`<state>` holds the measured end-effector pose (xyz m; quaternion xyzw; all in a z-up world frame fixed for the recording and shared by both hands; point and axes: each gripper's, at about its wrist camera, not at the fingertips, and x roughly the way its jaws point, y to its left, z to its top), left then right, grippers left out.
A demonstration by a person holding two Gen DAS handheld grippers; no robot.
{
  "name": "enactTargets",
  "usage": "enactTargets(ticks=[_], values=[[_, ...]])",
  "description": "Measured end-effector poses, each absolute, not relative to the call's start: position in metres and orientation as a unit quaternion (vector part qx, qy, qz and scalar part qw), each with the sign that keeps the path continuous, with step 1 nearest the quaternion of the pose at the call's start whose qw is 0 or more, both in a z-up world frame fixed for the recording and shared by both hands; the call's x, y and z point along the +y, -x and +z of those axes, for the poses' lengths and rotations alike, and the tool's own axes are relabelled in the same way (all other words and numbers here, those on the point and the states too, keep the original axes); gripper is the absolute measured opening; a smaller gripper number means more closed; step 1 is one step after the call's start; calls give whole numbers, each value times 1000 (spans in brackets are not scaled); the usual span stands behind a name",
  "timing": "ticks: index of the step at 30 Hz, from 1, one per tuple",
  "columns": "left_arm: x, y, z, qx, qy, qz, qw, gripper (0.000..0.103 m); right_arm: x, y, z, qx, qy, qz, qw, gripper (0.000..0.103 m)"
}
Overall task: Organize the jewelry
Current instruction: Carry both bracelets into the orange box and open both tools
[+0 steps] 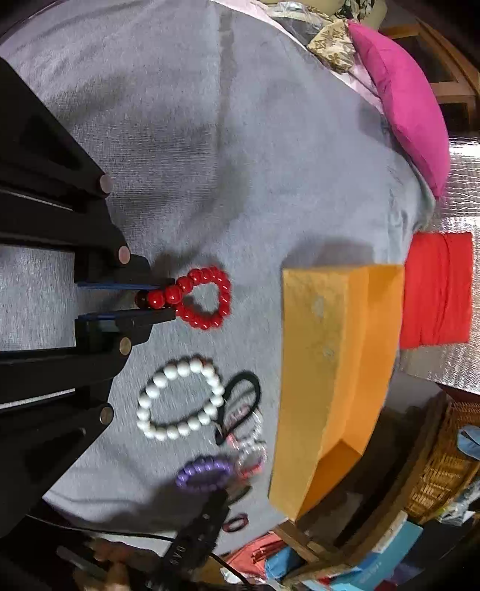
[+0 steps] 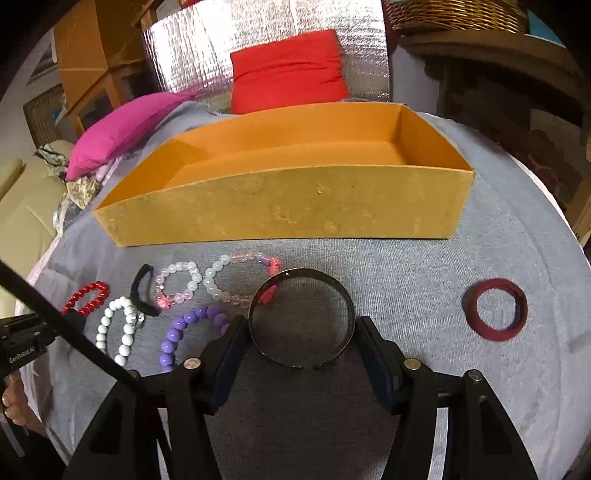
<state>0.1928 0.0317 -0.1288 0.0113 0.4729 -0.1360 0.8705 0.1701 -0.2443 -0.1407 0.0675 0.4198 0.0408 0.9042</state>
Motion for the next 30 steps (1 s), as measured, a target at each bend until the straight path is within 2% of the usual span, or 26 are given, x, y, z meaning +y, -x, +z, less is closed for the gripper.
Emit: enactTargets(ticks=[9,19,30], values=[[57,-179,-102,433,35,-130,891,10,-233,-148,-112,423,-97,9,901,63],[98,-187,-84,380,81,-82,918,10,-222,-160,-42,342,-116,38,932,63],[86,-202,-61,302,92,-93,944,10,-235,-203,-19,254,-151,55,954,63]])
